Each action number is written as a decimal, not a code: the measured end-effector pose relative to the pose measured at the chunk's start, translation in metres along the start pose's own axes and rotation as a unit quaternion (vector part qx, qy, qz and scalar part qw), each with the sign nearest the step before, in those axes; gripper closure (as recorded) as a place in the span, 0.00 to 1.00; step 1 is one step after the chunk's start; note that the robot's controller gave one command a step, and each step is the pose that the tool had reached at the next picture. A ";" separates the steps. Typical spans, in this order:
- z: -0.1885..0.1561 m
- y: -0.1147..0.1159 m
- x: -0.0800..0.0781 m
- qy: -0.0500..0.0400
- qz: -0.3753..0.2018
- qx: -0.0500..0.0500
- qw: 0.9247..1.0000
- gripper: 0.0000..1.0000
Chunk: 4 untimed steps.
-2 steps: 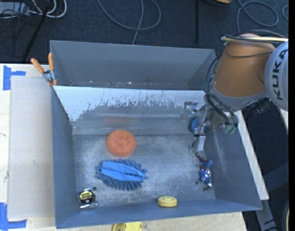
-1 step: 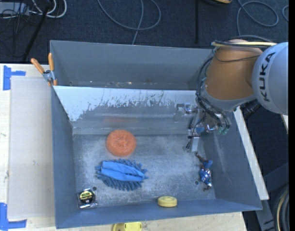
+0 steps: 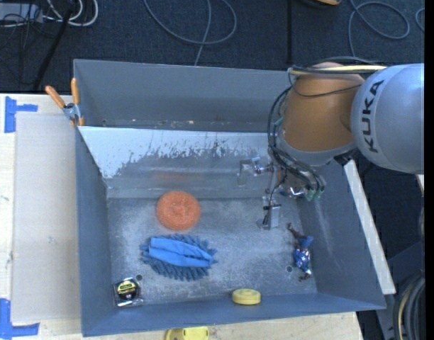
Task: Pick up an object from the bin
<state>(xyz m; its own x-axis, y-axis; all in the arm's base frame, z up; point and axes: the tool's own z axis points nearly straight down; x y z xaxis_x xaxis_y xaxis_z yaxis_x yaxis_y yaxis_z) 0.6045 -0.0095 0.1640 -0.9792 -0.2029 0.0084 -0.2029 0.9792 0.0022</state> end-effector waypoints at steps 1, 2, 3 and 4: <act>0.005 0.070 -0.001 -0.004 0.015 0.001 1.000 0.00; 0.014 0.100 -0.008 -0.004 -0.007 -0.001 1.000 0.00; 0.030 0.101 -0.024 -0.005 -0.077 0.002 0.997 0.00; 0.055 0.127 -0.020 -0.004 -0.177 0.001 0.984 0.00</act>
Offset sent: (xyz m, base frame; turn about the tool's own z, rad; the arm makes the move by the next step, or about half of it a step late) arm -0.0038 0.0644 -0.0276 -0.1509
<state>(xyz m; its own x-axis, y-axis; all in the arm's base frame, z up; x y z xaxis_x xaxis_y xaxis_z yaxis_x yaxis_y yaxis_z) 0.5981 0.1190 0.1094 -0.8475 -0.5308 0.0002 -0.5308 0.8475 0.0008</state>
